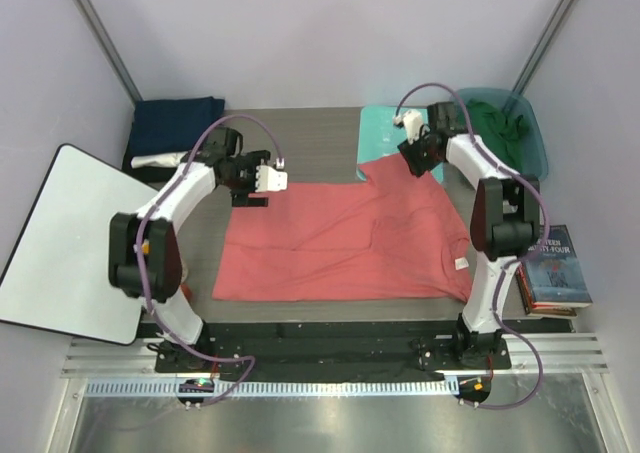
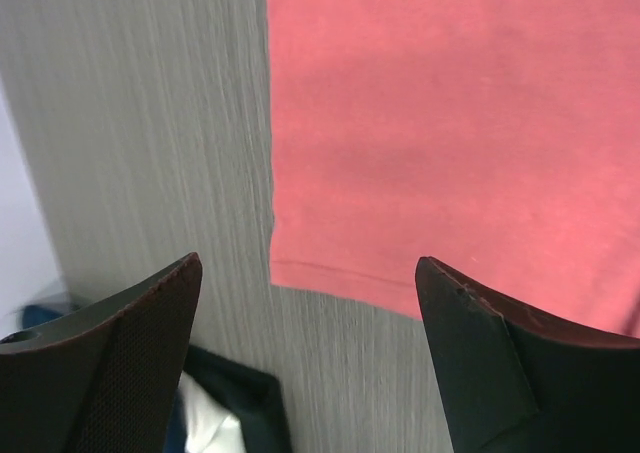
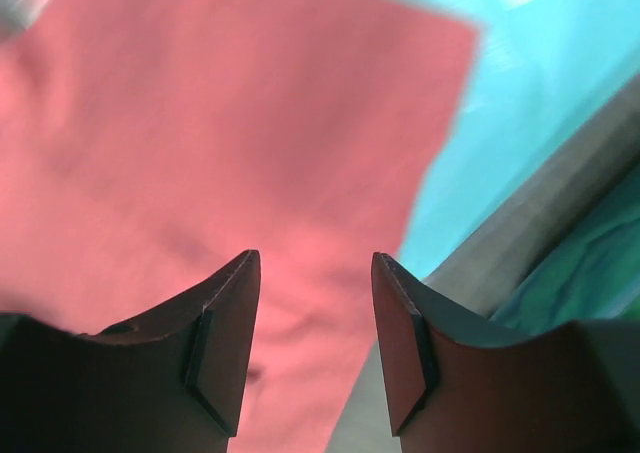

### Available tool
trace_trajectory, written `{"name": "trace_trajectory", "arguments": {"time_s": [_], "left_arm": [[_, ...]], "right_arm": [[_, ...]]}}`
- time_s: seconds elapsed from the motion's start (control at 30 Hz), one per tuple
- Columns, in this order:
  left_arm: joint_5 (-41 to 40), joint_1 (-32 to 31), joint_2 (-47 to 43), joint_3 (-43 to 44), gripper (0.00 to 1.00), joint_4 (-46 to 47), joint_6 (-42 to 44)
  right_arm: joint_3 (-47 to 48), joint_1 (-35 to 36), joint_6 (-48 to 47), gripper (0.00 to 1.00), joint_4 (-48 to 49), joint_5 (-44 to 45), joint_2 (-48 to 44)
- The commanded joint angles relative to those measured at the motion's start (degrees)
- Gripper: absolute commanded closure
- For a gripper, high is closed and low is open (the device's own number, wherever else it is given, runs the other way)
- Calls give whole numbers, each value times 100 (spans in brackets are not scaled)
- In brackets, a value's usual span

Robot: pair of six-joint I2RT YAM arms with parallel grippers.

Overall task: Fold and stack the t-shirts
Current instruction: Fold the tshirt

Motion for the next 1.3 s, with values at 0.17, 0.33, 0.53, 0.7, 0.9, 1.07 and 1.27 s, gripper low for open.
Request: {"name": "trace_trajectory", "arguments": {"time_s": [0.17, 0.33, 0.53, 0.7, 0.9, 1.07, 1.27], "left_arm": [[-446, 72, 1604, 1899, 12, 25, -1606], [-447, 63, 1842, 2112, 11, 113, -2081], [-605, 63, 1860, 2112, 10, 148, -1985], [-640, 63, 1895, 2112, 9, 122, -1949], [-763, 72, 2044, 2191, 9, 70, -1862], [-789, 116, 2281, 2270, 7, -71, -1642], [-781, 160, 2510, 2472, 7, -89, -1615]], "right_arm": [[2641, -494, 1694, 46, 555, -172, 1794], [3364, -547, 1825, 46, 432, -558, 2532], [3752, -547, 2028, 47, 415, -797, 2894], [3647, -556, 2054, 50, 397, -752, 3000], [3436, -547, 2063, 59, 292, -884, 2947], [3251, -547, 1879, 65, 186, -911, 2842], [3233, -556, 1703, 72, 98, -832, 2877]]}}
